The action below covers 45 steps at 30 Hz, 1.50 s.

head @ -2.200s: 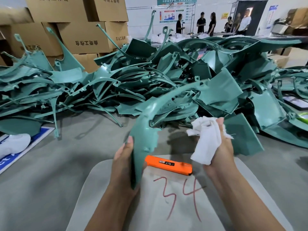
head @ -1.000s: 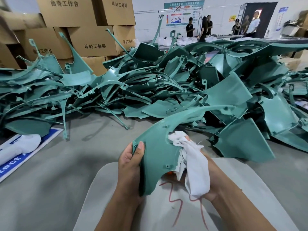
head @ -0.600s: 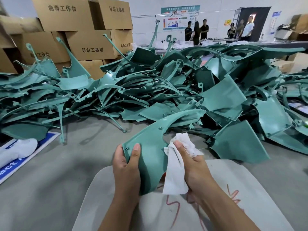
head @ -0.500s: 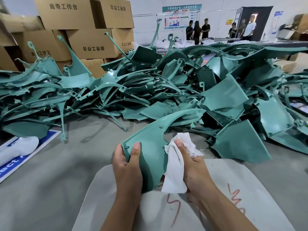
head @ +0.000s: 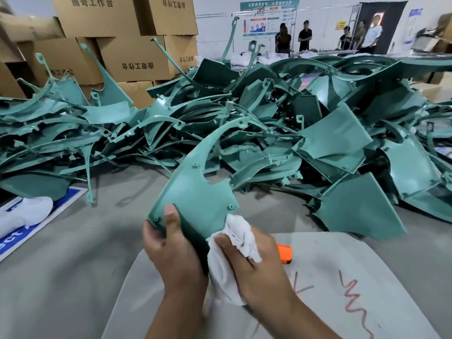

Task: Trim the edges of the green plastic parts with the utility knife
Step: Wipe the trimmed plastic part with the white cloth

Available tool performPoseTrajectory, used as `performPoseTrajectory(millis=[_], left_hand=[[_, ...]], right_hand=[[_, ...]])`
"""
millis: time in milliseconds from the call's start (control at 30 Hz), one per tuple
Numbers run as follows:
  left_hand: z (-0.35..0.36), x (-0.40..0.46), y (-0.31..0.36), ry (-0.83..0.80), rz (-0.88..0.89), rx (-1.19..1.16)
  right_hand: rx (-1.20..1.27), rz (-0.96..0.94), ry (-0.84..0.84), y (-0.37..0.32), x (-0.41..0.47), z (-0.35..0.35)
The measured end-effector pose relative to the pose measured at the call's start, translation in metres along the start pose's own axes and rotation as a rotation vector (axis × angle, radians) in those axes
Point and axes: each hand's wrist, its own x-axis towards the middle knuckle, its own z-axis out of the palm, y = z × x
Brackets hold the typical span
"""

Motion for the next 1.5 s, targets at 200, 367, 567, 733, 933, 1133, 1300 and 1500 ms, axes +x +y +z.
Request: performPoseTrajectory(millis=[200, 367, 567, 733, 933, 1133, 1300, 1500], left_hand=[[0.003, 0.005, 0.005, 0.131, 0.164, -0.052], [0.007, 0.010, 0.010, 0.202, 0.182, -0.083], [0.005, -0.007, -0.003, -0.036, 0.087, -0.025], [-0.001, -0.005, -0.007, -0.046, 0.054, 0.103], [-0.016, 0.009, -0.003, 0.006, 0.122, 0.289], [-0.017, 0.008, -0.008, 0.076, 0.132, 0.381], [-0.003, -0.005, -0.006, 0.115, -0.032, 0.225], [0.010, -0.022, 0.000, 0.093, 0.005, 0.195]], right_hand=[[-0.053, -0.012, -0.101, 0.012, -0.002, 0.000], [-0.153, -0.104, -0.210, 0.012, -0.001, 0.007], [-0.015, 0.009, 0.101, 0.011, 0.004, -0.013], [0.130, 0.153, 0.343, -0.001, 0.014, -0.028], [-0.128, 0.329, 0.617, 0.022, 0.042, -0.095], [-0.177, 0.353, 0.309, 0.018, 0.038, -0.100], [0.090, 0.493, -0.105, -0.003, 0.027, -0.070], [-0.008, 0.064, -0.049, 0.004, 0.007, -0.007]])
